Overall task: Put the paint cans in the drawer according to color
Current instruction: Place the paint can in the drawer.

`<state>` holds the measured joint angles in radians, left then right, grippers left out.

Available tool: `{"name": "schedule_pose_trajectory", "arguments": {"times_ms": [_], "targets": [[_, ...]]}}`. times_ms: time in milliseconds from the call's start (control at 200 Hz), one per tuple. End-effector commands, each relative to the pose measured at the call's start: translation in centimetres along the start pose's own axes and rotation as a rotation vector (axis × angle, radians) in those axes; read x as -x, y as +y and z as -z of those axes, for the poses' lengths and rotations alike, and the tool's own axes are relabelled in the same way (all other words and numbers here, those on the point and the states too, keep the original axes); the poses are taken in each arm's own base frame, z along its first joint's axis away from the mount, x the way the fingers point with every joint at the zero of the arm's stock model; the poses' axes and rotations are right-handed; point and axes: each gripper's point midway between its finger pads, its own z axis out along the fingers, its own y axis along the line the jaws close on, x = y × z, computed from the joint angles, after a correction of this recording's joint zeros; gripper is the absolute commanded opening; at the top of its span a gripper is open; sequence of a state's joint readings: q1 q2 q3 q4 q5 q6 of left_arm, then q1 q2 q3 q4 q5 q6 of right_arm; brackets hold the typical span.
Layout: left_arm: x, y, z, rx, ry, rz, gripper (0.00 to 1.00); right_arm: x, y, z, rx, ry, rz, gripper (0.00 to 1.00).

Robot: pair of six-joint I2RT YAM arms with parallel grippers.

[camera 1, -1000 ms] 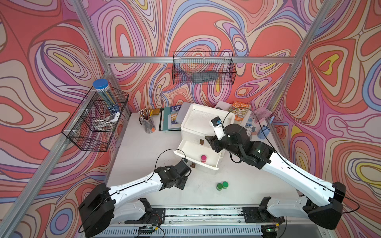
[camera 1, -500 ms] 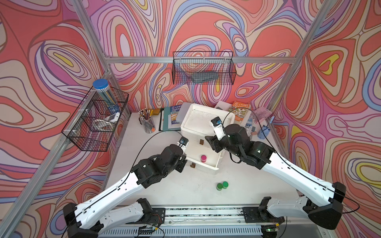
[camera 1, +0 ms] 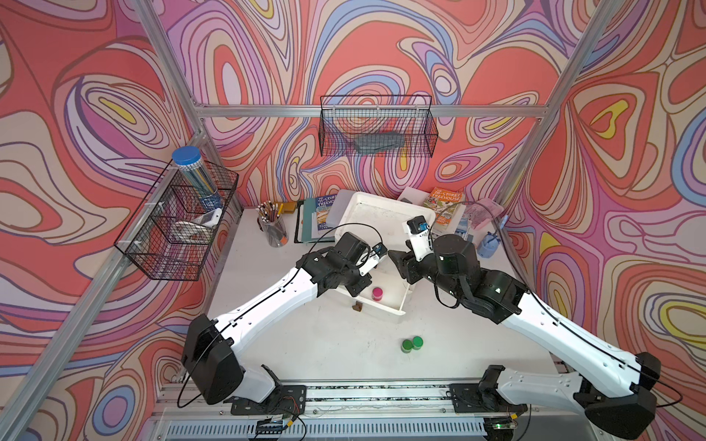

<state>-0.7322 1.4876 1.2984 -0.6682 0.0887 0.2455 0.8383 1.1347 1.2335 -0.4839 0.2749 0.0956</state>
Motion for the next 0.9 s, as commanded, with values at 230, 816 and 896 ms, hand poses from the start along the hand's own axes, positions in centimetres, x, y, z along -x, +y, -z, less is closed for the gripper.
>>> {"name": "schedule_pose_trajectory", "arguments": {"times_ms": [230, 816, 896], "targets": [[-2.4, 0.1, -2.9, -0.062, 0.143, -0.13, 0.01, 0.4, -3.4, 3.3, -0.14, -0.071, -0.066, 0.58], [-1.0, 1.6, -1.8, -0.011, 0.091, -0.046, 0.52, -2.0, -4.6, 5.7, -0.171, 0.013, -0.097, 0.58], [-0.6, 1.8, -0.8, 0.002, 0.058, -0.033, 0.52, -2.3, -4.4, 5.3, -0.167, 0.029, -0.094, 0.58]]}}
